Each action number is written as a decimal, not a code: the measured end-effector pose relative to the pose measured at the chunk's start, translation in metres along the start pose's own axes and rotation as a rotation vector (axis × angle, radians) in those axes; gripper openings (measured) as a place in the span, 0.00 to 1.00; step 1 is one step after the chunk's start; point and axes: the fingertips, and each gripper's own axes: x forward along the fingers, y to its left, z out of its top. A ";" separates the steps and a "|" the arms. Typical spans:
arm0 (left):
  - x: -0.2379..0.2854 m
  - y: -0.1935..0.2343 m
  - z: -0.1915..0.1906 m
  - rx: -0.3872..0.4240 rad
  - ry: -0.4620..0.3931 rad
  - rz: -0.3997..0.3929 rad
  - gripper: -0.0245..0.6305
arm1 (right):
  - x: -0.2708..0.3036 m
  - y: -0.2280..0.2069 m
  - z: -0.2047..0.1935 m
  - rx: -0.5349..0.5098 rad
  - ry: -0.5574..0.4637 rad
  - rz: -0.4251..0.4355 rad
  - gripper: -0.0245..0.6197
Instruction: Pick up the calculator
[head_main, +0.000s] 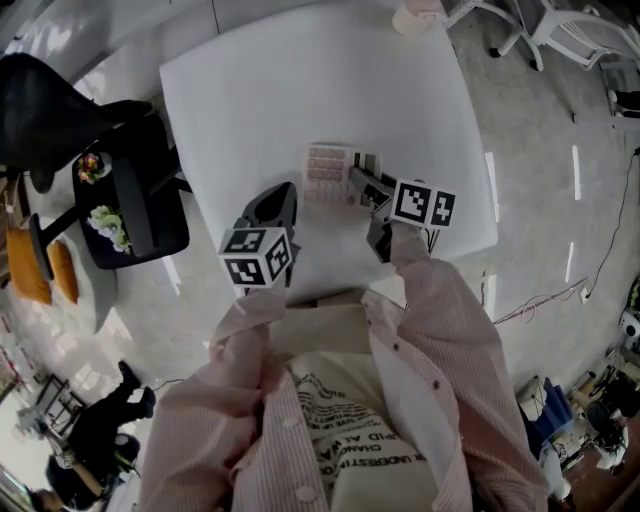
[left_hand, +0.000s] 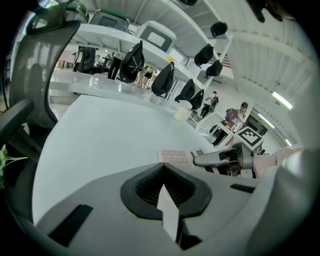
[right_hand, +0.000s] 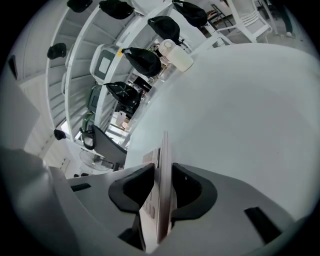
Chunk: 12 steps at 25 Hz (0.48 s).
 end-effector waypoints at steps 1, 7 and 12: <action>-0.001 0.000 0.001 0.001 -0.002 0.000 0.04 | -0.001 0.001 0.000 0.008 -0.006 0.005 0.21; -0.009 -0.002 0.010 0.013 -0.025 -0.006 0.04 | -0.005 0.013 0.004 0.059 -0.046 0.051 0.21; -0.021 -0.008 0.022 0.029 -0.061 -0.019 0.04 | -0.013 0.029 0.008 0.088 -0.074 0.078 0.21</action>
